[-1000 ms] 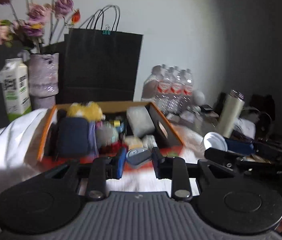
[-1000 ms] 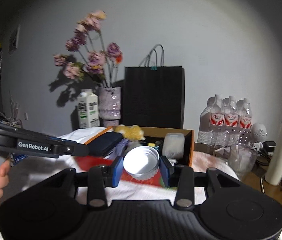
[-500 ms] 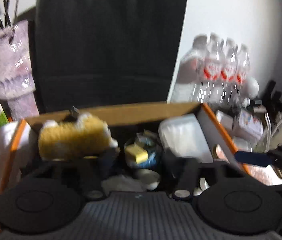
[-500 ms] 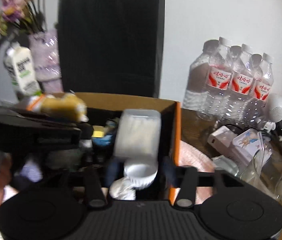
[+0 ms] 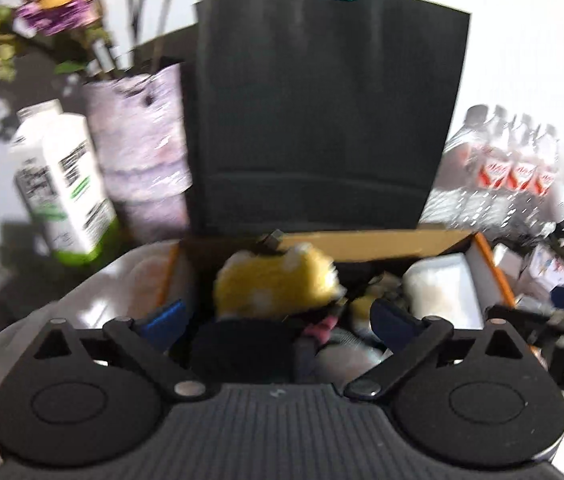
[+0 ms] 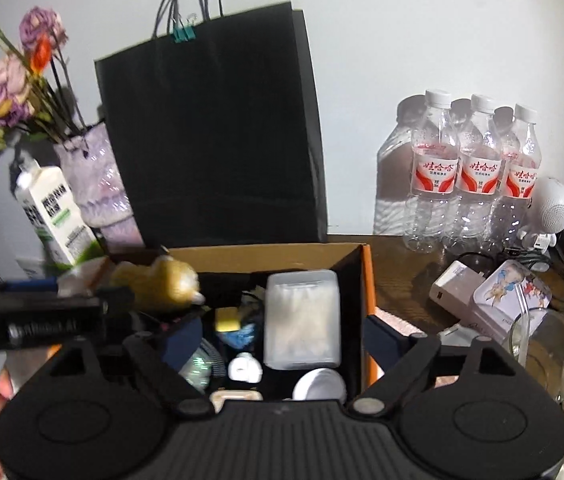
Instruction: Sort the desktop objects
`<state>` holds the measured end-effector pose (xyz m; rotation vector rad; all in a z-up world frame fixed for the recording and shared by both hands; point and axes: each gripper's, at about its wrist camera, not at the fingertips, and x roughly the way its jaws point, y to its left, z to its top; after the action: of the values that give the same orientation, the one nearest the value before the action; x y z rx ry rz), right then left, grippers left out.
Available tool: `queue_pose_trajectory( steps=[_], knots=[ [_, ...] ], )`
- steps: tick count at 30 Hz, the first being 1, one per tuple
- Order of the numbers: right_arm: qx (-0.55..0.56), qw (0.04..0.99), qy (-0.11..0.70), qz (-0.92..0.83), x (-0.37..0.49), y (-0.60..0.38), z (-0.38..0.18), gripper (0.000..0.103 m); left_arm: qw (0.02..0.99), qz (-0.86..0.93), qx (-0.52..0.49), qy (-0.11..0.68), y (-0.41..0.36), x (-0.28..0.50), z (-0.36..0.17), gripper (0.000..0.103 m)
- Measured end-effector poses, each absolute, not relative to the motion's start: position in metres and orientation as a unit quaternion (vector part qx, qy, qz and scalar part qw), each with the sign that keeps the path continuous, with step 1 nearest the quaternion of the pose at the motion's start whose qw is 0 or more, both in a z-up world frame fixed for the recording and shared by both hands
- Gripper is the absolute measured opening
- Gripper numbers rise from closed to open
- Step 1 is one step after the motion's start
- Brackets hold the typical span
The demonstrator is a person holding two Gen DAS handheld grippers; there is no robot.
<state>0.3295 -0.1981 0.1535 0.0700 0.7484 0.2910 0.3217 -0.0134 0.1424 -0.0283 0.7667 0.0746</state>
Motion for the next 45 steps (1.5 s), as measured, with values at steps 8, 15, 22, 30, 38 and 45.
queue_pose_trajectory(
  steps=[8, 15, 22, 30, 38, 45],
  knots=[
    [0.040, 0.927, 0.348, 0.133, 0.273, -0.185, 0.167, 0.088, 0.926, 0.038, -0.004, 0.376, -0.002, 0.244, 0.154, 0.103],
    [0.059, 0.941, 0.287, 0.169, 0.181, -0.198, 0.175, 0.096, 0.935, 0.009, 0.026, 0.353, -0.001, 0.145, 0.155, 0.103],
    [0.037, 0.953, 0.239, 0.185, 0.073, -0.212, 0.143, 0.100, 0.951, -0.009, 0.004, 0.309, 0.008, 0.040, 0.145, 0.103],
    [0.000, 0.952, 0.241, 0.189, -0.020, -0.232, 0.090, 0.102, 0.972, -0.027, 0.057, 0.227, -0.018, -0.055, 0.102, 0.103],
    [0.013, 0.957, 0.239, 0.164, -0.039, -0.236, 0.055, 0.102, 0.962, -0.020, -0.005, 0.271, -0.017, -0.047, 0.058, 0.103],
    [0.016, 0.953, 0.251, 0.168, -0.012, -0.222, 0.042, 0.103, 0.961, 0.011, 0.006, 0.277, -0.021, -0.023, 0.041, 0.103]
  ],
)
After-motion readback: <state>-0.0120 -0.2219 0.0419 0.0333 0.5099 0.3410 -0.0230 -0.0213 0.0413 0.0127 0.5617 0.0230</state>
